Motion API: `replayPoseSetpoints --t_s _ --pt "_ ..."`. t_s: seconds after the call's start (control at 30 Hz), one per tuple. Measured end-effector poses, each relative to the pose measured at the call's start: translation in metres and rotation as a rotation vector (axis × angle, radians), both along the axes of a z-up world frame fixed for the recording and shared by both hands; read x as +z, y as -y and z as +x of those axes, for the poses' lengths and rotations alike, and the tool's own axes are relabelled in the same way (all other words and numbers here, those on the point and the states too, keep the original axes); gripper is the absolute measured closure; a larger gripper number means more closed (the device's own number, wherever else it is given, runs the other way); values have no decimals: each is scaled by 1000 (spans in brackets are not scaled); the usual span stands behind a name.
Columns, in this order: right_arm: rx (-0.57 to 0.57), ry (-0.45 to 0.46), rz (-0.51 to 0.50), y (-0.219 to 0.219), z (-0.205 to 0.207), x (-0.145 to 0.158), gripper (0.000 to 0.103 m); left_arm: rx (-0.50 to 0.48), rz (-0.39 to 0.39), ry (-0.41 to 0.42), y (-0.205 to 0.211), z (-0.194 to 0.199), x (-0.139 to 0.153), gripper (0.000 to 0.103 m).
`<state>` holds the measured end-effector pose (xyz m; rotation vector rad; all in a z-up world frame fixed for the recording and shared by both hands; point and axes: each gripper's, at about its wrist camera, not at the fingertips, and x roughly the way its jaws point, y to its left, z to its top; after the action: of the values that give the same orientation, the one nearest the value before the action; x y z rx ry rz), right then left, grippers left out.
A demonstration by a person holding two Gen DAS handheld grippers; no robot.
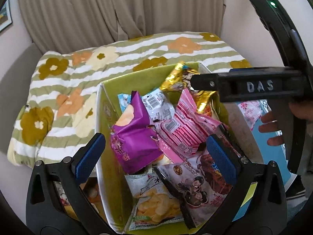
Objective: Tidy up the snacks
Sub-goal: 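Carry both bags into the cardboard box and open both tools, then withdraw both tools from the box toward the last two snacks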
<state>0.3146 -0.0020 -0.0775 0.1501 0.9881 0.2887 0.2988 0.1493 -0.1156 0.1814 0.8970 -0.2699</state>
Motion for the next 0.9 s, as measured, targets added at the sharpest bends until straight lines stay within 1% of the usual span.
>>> replayPoseSetpoints --t_s 0.13,0.23,0.43,0.53,0.63,0.77,0.9 --pt "5 22 -14 0 -9 2 0 15 5 3 -1 -5 1 1" --pt "15 35 -5 1 -15 8 0 32 8 16 0 -12 7 1" --pt "23 96 16 13 -41 33 0 75 7 68 13 -36 29 1" --pt "23 133 23 26 -58 48 0 85 11 98 31 -49 40 1" --pt "10 162 16 46 -77 61 0 88 -4 115 55 -61 49 1" --pt "-28 189 16 85 -102 74 0 70 -22 132 97 -76 56 1" --pt "-89 199 -5 132 -128 79 0 41 -29 139 138 -86 58 1"
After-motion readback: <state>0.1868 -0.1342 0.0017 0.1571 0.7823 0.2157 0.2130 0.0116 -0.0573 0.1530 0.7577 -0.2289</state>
